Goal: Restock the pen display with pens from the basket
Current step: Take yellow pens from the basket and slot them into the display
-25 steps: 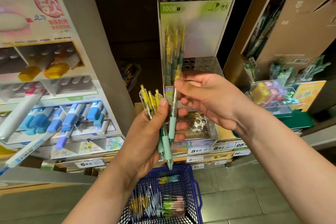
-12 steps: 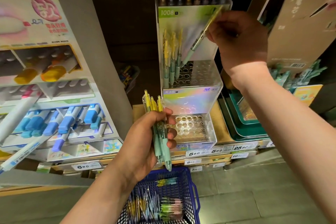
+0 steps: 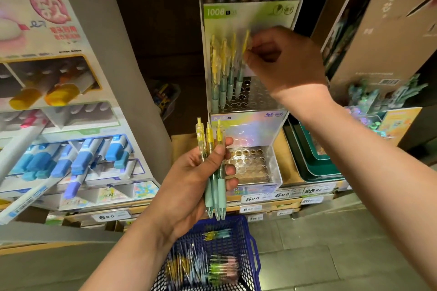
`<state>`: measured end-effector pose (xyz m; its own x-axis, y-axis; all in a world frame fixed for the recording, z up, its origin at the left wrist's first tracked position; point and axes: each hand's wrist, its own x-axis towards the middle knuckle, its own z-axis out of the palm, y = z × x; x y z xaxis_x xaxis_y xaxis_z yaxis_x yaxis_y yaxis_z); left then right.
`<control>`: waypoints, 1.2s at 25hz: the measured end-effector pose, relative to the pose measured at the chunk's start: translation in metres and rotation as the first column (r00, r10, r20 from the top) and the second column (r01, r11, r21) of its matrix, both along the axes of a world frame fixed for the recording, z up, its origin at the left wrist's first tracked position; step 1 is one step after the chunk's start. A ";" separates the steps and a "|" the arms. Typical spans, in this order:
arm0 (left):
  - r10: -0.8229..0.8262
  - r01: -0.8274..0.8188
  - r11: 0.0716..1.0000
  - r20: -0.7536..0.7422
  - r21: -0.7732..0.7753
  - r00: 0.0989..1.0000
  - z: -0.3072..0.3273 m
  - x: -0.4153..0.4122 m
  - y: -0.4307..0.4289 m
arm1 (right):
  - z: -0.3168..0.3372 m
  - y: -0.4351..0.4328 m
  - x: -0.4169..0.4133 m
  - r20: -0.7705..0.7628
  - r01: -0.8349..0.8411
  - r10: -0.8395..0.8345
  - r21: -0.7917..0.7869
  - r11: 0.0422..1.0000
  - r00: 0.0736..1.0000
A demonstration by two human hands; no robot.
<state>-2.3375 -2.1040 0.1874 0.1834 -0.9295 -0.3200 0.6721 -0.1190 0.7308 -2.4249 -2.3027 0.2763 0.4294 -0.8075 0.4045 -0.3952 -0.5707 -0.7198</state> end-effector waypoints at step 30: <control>0.095 -0.109 0.989 0.134 0.104 0.986 0.005 -0.003 -0.009 | 0.019 0.021 -0.009 0.194 0.008 -0.021 0.069 0.998 0.981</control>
